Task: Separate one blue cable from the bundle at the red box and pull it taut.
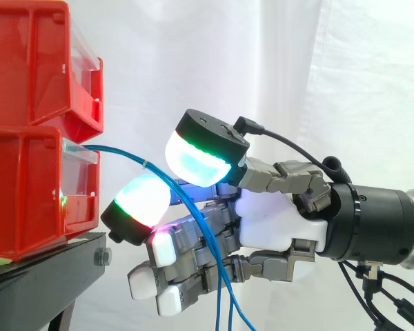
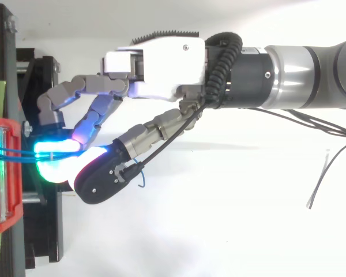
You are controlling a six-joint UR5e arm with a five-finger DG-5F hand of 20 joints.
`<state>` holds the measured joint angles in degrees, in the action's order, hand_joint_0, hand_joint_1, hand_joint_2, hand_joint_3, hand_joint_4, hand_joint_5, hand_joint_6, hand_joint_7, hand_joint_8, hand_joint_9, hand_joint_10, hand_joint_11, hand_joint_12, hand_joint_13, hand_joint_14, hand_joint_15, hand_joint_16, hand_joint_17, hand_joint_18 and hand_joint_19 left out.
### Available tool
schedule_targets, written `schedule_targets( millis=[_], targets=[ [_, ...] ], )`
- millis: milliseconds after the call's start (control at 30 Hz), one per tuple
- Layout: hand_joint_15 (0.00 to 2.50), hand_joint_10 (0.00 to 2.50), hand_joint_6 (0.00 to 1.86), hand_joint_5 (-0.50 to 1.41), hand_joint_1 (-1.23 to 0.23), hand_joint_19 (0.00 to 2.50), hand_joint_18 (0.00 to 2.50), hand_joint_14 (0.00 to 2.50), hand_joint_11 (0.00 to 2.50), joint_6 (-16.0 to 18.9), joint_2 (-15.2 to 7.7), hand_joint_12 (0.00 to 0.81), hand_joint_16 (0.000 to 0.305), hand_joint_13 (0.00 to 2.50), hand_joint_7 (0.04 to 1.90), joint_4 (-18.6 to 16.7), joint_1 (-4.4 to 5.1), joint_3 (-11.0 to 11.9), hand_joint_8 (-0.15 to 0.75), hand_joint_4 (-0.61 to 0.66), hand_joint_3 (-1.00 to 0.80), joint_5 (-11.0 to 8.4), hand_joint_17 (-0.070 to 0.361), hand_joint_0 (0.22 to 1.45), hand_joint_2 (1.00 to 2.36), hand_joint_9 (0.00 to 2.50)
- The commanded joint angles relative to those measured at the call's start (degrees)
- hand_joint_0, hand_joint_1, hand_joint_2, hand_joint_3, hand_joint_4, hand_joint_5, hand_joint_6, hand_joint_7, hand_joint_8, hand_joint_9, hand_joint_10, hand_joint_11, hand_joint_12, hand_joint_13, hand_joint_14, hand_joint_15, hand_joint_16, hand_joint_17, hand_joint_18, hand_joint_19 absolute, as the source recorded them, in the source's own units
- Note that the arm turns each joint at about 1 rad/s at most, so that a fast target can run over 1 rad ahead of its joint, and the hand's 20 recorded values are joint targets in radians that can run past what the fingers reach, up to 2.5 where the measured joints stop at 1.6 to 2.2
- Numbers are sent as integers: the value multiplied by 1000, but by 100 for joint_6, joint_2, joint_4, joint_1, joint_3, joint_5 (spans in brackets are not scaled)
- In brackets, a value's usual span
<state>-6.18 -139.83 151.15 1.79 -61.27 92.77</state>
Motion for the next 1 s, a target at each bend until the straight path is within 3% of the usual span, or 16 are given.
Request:
schedule_targets(
  millis=[0, 400, 733, 967],
  targets=[
    [339, 12, 725, -190, -655, 491, 729, 11, 556, 3, -1, 356, 41, 833, 1222, 2, -3, 1, 331, 241, -380, 5, 93, 629, 1010, 838],
    [343, 12, 725, -188, -538, 496, 742, 11, 566, 3, -1, 361, 43, 841, 1198, 2, -56, 1, 342, 248, -495, 13, 97, 584, 1000, 855],
    [344, 15, 723, -186, -589, 504, 745, 11, 566, -6, -1, 360, 43, 841, 1200, -16, -117, 1, 341, 256, -451, 13, 97, 602, 1004, 858],
    [345, 12, 723, -186, -602, 503, 750, 11, 568, -6, -1, 360, 44, 844, 1194, -7, -82, 18, 341, 249, -483, 13, 98, 592, 1001, 857]
  ],
)
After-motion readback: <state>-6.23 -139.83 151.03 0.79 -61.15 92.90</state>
